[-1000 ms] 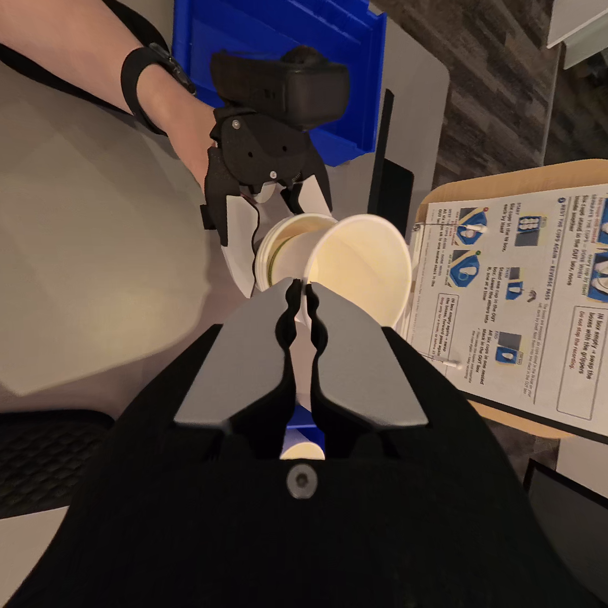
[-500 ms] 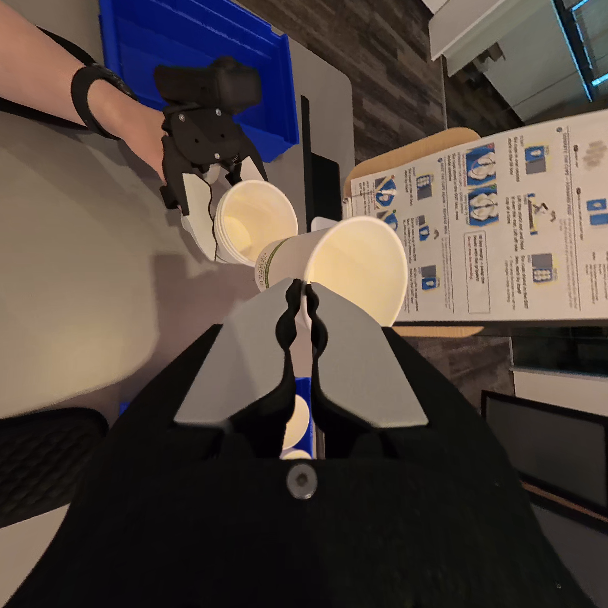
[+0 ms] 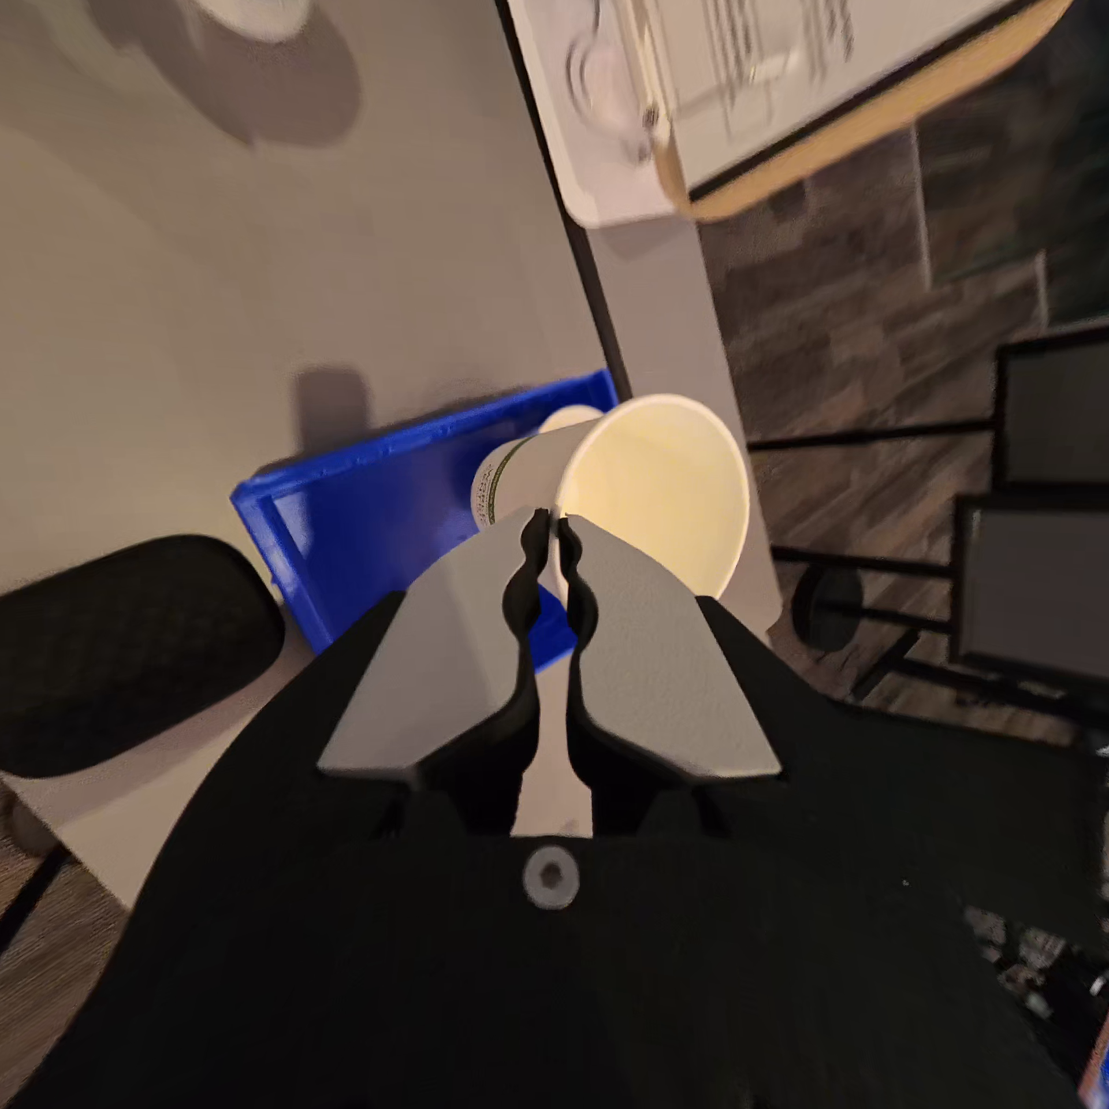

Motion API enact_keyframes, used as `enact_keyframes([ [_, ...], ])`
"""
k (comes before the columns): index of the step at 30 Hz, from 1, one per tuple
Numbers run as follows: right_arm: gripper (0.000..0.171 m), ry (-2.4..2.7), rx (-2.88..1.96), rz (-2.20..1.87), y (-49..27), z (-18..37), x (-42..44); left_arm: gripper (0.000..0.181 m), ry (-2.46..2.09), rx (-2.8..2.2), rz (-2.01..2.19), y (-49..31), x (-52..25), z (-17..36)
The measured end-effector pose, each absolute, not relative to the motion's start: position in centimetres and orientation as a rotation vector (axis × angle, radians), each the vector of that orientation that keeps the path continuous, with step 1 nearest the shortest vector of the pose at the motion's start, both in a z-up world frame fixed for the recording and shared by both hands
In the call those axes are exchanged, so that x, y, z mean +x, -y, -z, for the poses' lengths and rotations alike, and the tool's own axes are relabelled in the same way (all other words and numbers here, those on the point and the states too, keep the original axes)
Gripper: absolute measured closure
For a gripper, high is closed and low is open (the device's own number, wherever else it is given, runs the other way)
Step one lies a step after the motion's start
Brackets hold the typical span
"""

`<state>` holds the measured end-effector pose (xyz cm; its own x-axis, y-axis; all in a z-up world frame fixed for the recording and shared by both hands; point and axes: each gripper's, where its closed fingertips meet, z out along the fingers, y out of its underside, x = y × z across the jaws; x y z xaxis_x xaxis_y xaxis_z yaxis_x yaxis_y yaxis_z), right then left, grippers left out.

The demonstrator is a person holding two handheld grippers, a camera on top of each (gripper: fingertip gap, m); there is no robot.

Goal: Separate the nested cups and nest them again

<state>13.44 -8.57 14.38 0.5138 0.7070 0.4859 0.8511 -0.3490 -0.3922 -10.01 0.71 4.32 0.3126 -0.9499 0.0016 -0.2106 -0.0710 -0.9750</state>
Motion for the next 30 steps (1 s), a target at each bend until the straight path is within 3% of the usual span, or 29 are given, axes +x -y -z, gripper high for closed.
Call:
enact_keyframes([
  [15, 0.168, 1.080, -2.404, 0.282, 10.7, 0.9, 21.4, 0.090, -1.077, -1.530, 0.887, -1.3, -10.7, -4.8],
  [30, 0.168, 1.162, -2.450, 0.422, 9.4, 4.9, 22.8, 0.090, -1.069, -1.528, 0.888, -1.4, -10.9, -5.0],
])
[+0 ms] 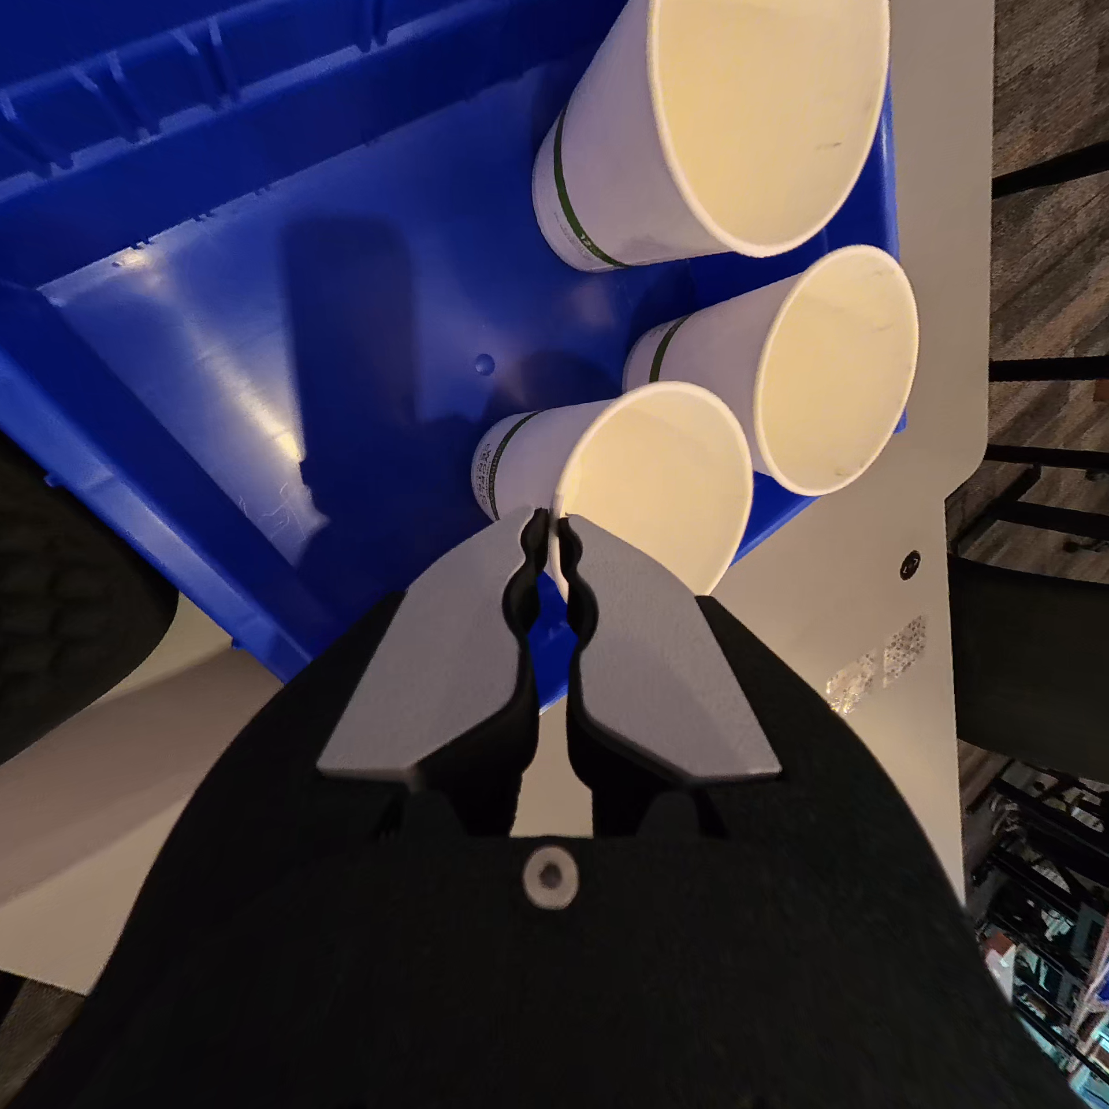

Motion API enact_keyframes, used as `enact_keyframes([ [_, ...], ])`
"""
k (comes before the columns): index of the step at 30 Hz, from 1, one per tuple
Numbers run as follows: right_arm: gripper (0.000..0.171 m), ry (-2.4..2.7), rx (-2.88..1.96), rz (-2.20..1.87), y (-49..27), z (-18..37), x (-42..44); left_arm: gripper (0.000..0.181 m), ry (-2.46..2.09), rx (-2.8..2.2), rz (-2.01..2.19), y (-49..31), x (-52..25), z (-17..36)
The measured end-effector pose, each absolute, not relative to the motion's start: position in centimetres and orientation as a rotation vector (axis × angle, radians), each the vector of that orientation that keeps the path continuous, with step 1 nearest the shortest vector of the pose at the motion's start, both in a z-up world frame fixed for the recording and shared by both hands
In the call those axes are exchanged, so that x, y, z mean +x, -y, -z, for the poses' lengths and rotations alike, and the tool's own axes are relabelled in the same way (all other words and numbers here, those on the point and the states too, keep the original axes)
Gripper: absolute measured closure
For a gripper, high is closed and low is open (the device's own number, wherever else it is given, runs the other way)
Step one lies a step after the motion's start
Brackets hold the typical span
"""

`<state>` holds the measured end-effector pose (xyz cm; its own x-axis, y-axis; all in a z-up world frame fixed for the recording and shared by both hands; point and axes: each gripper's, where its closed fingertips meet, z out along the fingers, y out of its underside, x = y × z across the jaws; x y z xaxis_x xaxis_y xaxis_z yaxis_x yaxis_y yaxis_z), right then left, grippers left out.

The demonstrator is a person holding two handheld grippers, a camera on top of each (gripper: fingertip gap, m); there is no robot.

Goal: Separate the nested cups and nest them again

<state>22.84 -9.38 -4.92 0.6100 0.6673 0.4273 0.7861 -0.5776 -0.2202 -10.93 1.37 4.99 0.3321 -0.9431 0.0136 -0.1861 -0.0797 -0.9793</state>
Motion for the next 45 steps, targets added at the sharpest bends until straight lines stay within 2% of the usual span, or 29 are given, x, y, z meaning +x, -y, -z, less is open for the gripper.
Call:
enact_keyframes([
  [5, 0.167, 1.182, -2.441, 0.449, 9.2, 4.9, 22.9, 0.090, -1.071, -1.531, 0.887, -1.4, -10.9, -4.9],
  [9, 0.148, 1.164, -2.477, 0.485, 9.3, 5.3, 23.7, 0.090, -1.079, -1.532, 0.890, -1.2, -10.7, -4.7],
  [14, 0.147, 1.129, -2.430, 0.380, 9.5, 3.6, 22.4, 0.090, -1.104, -1.525, 0.886, -0.6, -10.2, -4.5],
  [18, 0.144, 1.124, -2.297, 0.340, 8.9, -1.8, 19.5, 0.090, -1.108, -1.524, 0.891, -0.5, -10.1, -4.5],
  [23, 0.150, 1.279, -2.012, 0.099, 8.6, -10.3, 9.0, 0.090, -1.116, -1.532, 0.886, -0.3, -9.7, -4.1],
  [28, 0.150, 1.538, -1.808, -0.034, 9.1, -14.0, -0.7, 0.090, -1.147, -1.563, 0.873, 0.3, -8.8, -2.9],
  [35, 0.150, 1.746, -1.745, -0.064, 8.0, -12.8, -7.4, 0.090, -1.179, -1.561, 0.864, 0.9, -8.3, -2.5],
  [45, 0.149, 1.819, -1.758, -0.111, 6.1, -9.9, -10.4, 0.090, -1.175, -1.556, 0.869, 0.8, -8.4, -2.8],
])
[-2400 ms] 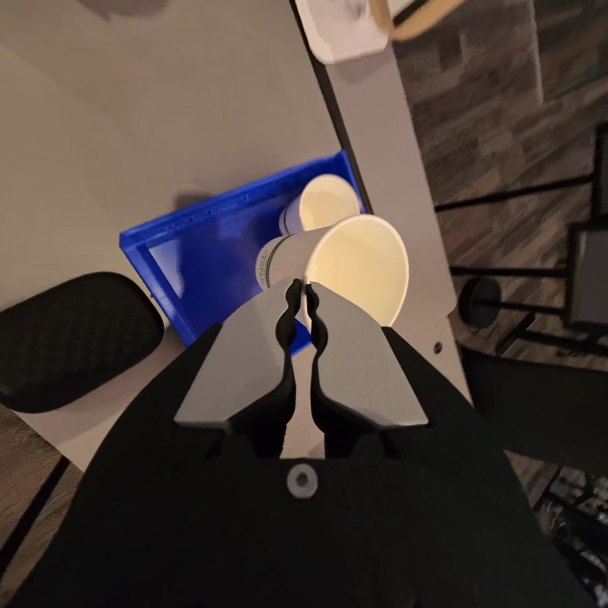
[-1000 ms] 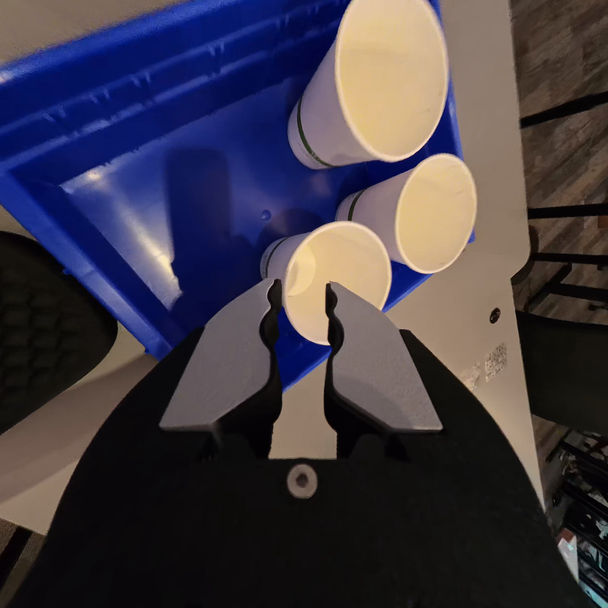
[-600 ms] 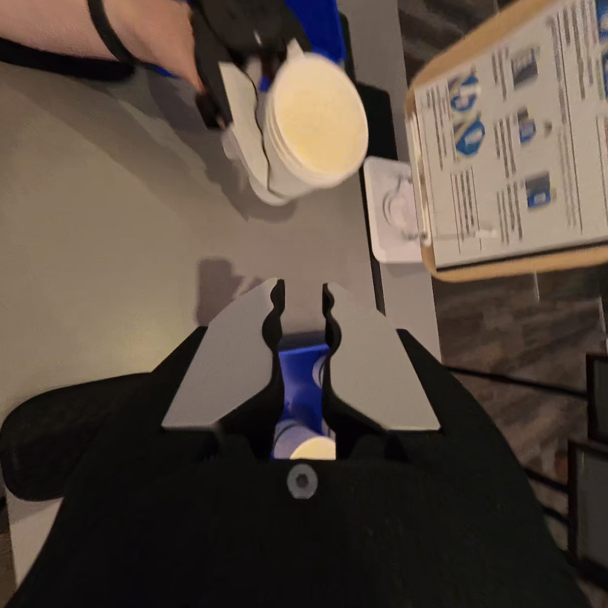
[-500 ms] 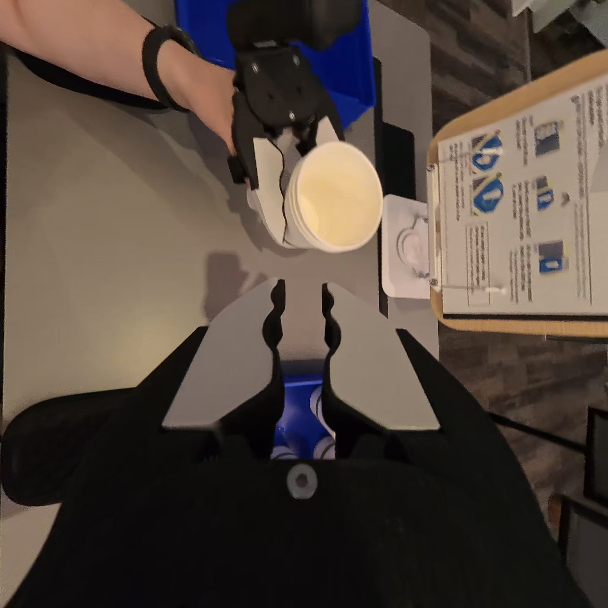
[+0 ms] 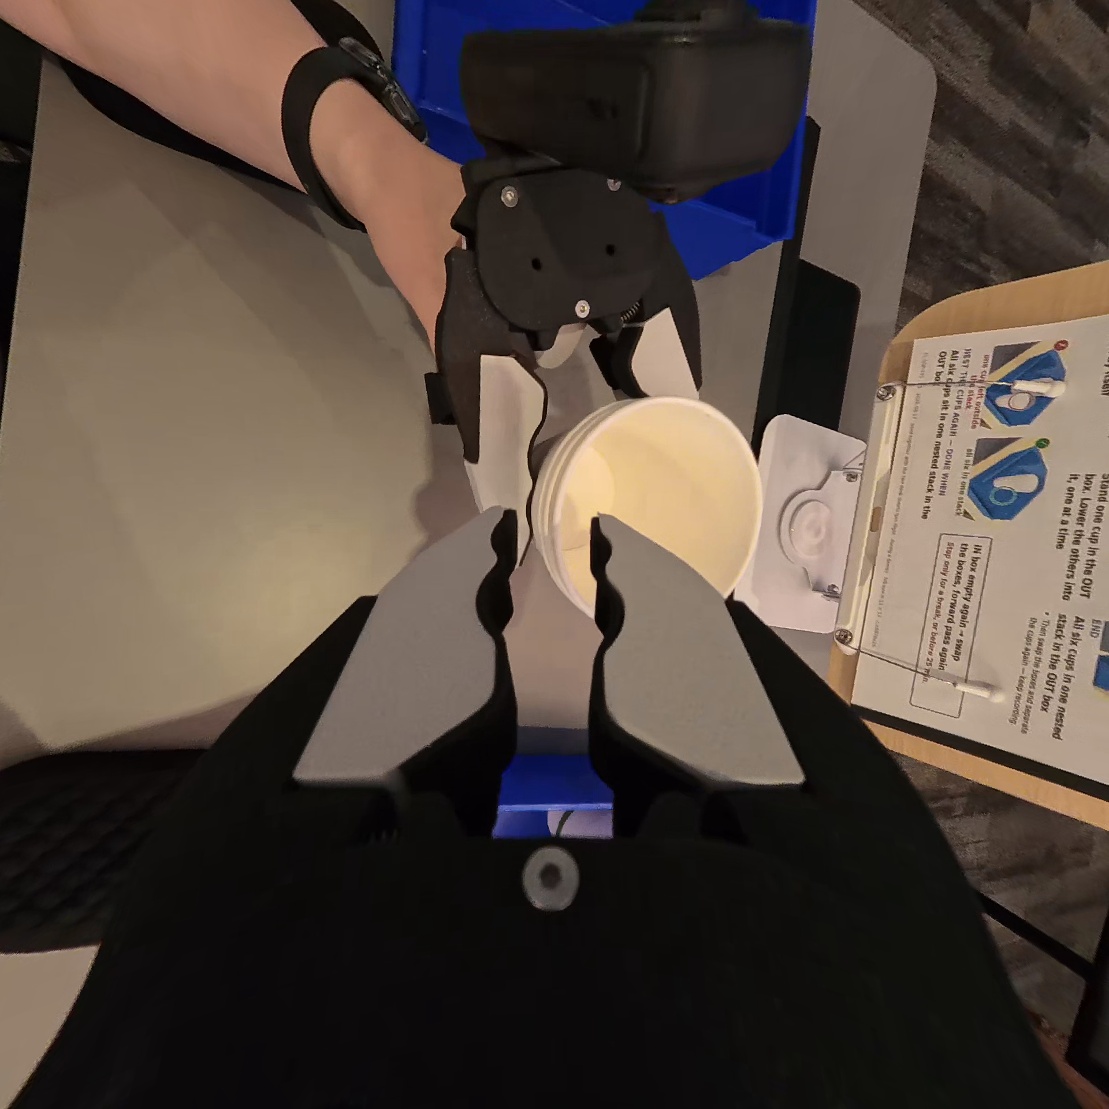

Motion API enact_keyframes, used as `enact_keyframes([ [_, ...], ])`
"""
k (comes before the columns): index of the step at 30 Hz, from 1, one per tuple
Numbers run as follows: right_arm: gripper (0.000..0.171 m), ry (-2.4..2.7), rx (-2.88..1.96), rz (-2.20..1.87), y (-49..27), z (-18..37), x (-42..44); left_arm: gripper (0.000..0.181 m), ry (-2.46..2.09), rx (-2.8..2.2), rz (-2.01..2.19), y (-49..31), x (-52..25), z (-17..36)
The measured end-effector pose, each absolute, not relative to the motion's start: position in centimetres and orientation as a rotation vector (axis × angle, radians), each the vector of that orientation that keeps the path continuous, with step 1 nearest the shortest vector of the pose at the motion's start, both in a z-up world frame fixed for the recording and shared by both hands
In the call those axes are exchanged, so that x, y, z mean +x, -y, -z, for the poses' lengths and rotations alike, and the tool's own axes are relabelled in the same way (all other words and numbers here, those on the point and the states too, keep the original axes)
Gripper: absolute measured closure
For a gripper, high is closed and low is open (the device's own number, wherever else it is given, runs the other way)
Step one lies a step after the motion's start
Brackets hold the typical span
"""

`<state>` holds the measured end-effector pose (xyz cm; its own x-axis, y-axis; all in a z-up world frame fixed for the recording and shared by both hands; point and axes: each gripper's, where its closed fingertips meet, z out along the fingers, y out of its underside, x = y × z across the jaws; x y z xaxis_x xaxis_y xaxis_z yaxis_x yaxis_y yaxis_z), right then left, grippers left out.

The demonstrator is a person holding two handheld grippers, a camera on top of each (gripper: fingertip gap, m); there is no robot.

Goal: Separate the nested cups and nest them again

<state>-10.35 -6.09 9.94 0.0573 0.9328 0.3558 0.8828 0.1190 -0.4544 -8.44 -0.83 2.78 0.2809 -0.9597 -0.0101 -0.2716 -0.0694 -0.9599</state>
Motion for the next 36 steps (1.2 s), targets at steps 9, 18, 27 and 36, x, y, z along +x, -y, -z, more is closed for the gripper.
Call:
enact_keyframes([
  [9, 0.152, 1.848, -1.801, -0.093, 5.1, -8.7, -10.5, 0.090, -1.175, -1.552, 0.870, 0.8, -8.4, -2.9],
  [18, 0.168, 1.884, -1.826, -0.097, 5.3, -7.9, -10.3, 0.090, -1.175, -1.553, 0.875, 0.8, -8.4, -2.8],
  [27, 0.168, 1.878, -1.823, -0.103, 5.5, -8.7, -10.1, 0.090, -1.174, -1.554, 0.871, 0.8, -8.4, -2.8],
  [36, 0.168, 1.846, -1.802, -0.116, 5.4, -11.0, -9.9, 0.090, -1.165, -1.558, 0.872, 0.5, -8.6, -2.8],
])
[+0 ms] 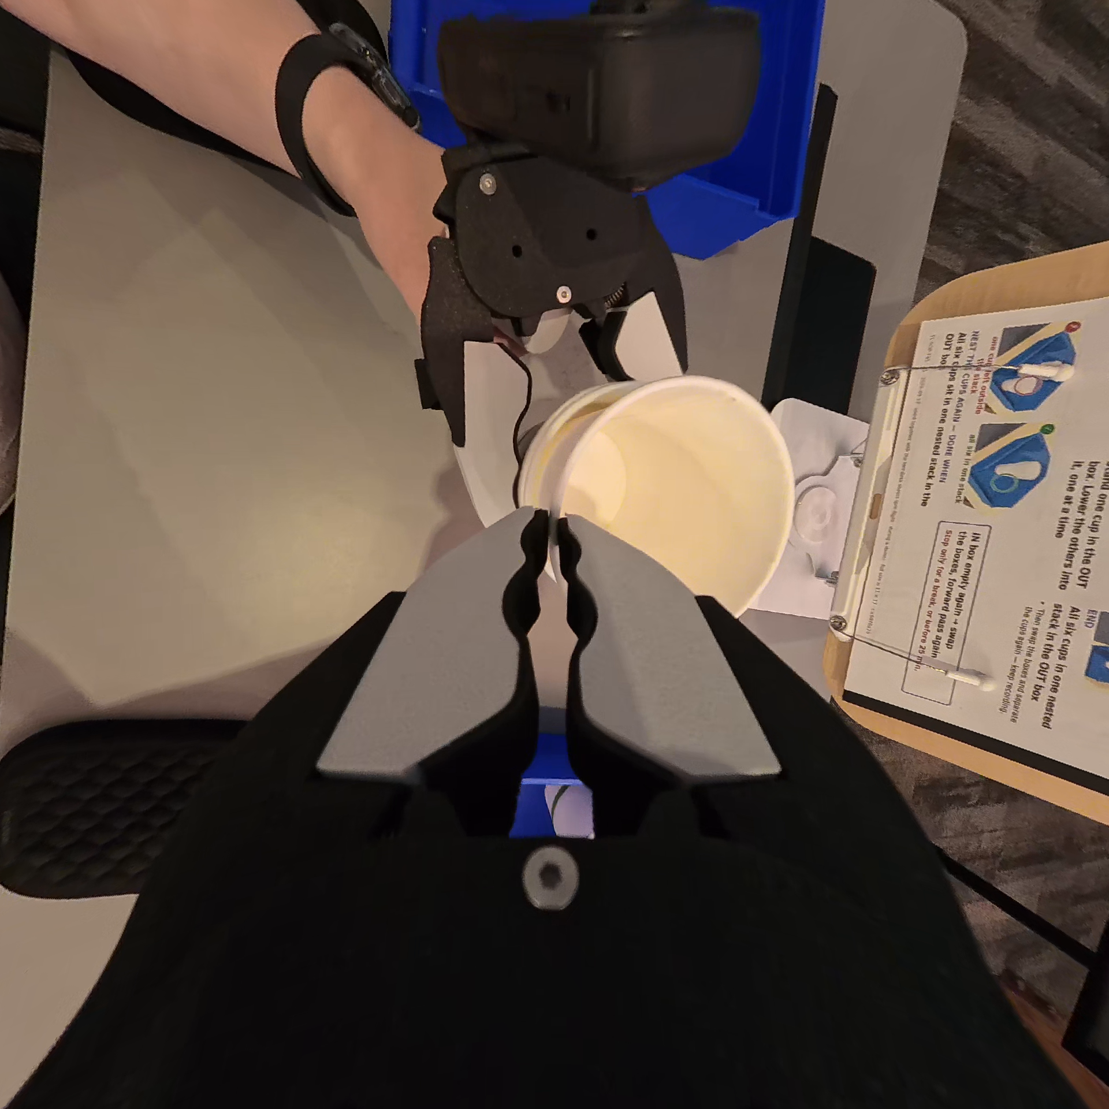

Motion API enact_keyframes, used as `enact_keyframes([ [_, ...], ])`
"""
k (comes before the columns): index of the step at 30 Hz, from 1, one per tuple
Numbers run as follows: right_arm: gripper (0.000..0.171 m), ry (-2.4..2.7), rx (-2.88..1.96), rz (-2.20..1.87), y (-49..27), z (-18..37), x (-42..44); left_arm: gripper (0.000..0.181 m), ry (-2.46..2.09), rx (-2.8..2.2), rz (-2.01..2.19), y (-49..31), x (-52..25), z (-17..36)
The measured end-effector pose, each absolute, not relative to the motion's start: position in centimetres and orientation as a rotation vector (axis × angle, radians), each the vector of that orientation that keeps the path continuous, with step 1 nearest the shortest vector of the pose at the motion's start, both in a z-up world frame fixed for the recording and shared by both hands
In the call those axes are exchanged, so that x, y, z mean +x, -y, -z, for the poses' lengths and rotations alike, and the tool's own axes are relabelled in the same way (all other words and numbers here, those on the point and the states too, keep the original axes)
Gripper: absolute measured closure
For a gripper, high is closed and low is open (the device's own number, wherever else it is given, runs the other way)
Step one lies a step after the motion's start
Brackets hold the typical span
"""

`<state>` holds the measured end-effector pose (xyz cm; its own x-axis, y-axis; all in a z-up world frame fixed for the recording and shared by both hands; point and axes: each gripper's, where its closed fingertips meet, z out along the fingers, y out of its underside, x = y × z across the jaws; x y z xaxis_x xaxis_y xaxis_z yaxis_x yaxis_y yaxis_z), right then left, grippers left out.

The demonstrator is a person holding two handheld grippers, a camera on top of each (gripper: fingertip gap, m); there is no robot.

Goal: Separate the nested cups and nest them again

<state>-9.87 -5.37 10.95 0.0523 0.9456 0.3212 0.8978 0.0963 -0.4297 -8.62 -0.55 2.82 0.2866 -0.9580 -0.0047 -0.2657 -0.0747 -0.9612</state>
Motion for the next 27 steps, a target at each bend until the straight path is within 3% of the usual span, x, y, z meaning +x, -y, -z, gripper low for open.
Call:
enact_keyframes([
  [17, 0.168, 1.705, -1.736, -0.071, 5.1, -15.8, -7.7, 0.090, -1.176, -1.555, 0.866, 0.7, -8.5, -2.8],
  [27, 0.168, 1.473, -1.687, 0.078, 7.3, -23.7, -1.2, 0.090, -1.142, -1.559, 0.866, -0.2, -9.3, -3.2],
])
